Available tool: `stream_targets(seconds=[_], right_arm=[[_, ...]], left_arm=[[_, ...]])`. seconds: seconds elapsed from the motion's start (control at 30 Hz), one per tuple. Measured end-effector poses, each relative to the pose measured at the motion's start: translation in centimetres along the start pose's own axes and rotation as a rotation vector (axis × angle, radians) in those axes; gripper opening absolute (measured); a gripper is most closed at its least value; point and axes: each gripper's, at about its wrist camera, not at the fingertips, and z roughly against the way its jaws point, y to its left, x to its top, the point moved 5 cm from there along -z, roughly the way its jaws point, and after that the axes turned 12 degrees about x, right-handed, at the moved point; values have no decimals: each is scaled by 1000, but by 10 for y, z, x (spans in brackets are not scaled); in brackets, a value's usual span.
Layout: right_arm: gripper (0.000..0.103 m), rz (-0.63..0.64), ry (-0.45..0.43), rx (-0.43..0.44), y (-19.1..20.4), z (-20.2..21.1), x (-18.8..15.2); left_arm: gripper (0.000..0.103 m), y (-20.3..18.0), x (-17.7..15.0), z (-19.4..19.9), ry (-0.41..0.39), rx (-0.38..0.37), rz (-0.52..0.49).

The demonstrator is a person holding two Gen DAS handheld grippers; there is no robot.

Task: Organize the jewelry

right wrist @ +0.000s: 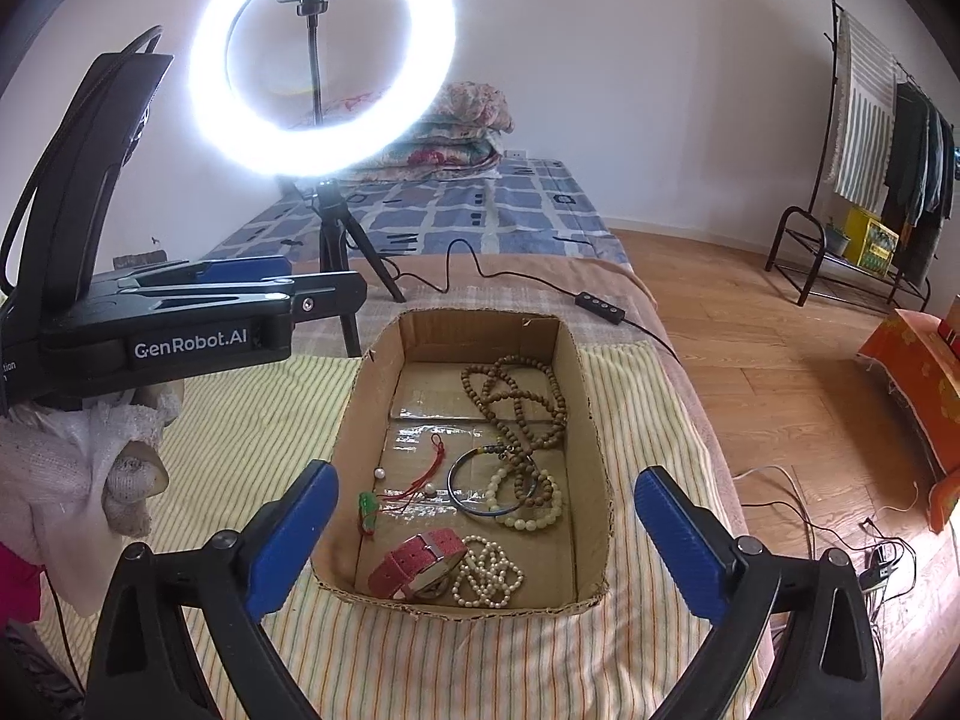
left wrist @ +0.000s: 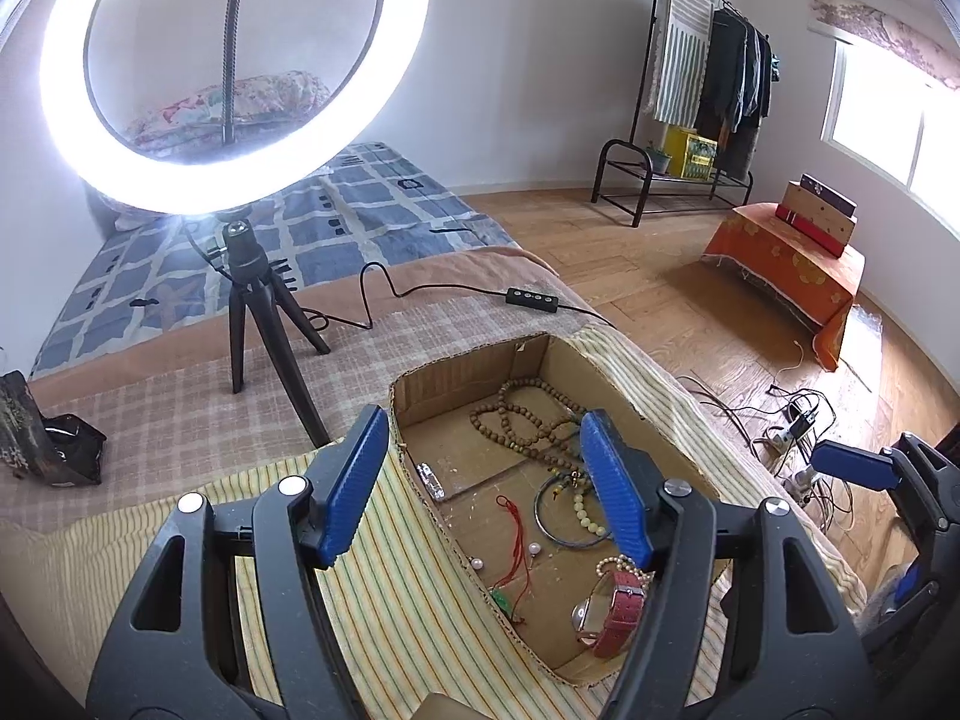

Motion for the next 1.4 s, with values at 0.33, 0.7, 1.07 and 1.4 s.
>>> stream_targets(seconds=[0.33,0.7,1.07,1.4], right_arm=[[102,-2,-37,-24,11,24,5],[103,-1,-75,-62,26,51,4],[103,-10,-100,-89,44,76,-3],[103,-31,-122,-116,45,91,-12]], left_arm=[[69,12,0,36,-49,12,5],[69,33,-11,77,-72,15,40],[82,49,-34,126,-116,69,25],[89,57,-60,149,-103,55,66]])
